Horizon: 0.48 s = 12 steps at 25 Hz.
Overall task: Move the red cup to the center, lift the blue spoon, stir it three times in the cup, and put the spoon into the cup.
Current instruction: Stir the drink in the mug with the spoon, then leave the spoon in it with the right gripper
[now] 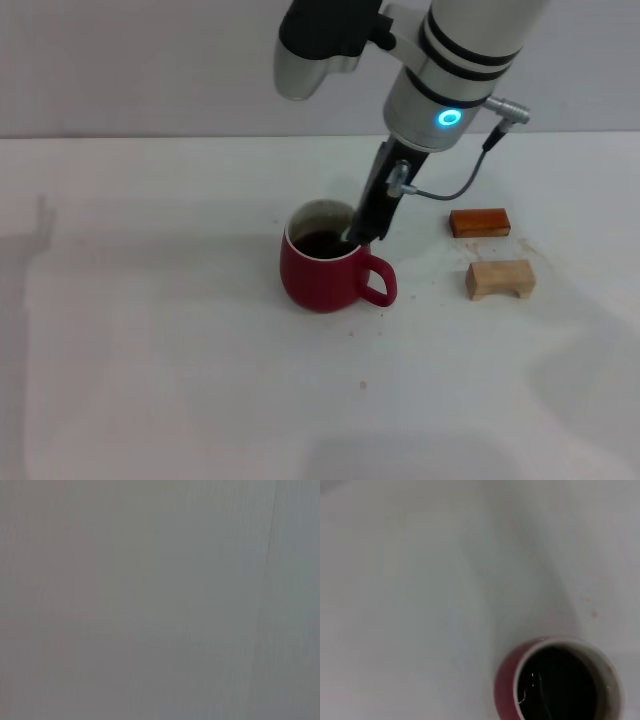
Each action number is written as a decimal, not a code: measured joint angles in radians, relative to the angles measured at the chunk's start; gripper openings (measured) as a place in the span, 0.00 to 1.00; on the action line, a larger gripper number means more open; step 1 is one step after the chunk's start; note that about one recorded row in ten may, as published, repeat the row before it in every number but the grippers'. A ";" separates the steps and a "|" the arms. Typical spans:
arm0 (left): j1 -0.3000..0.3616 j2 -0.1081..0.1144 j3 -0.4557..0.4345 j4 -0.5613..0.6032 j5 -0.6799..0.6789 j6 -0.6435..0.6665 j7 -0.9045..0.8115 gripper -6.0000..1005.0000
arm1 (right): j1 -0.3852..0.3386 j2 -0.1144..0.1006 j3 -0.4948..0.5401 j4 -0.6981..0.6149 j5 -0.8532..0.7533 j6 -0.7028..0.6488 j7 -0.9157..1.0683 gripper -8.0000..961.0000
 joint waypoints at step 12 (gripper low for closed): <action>-0.002 0.000 0.000 0.000 0.000 0.000 0.000 0.86 | 0.013 0.002 -0.005 0.003 -0.027 -0.109 0.016 0.25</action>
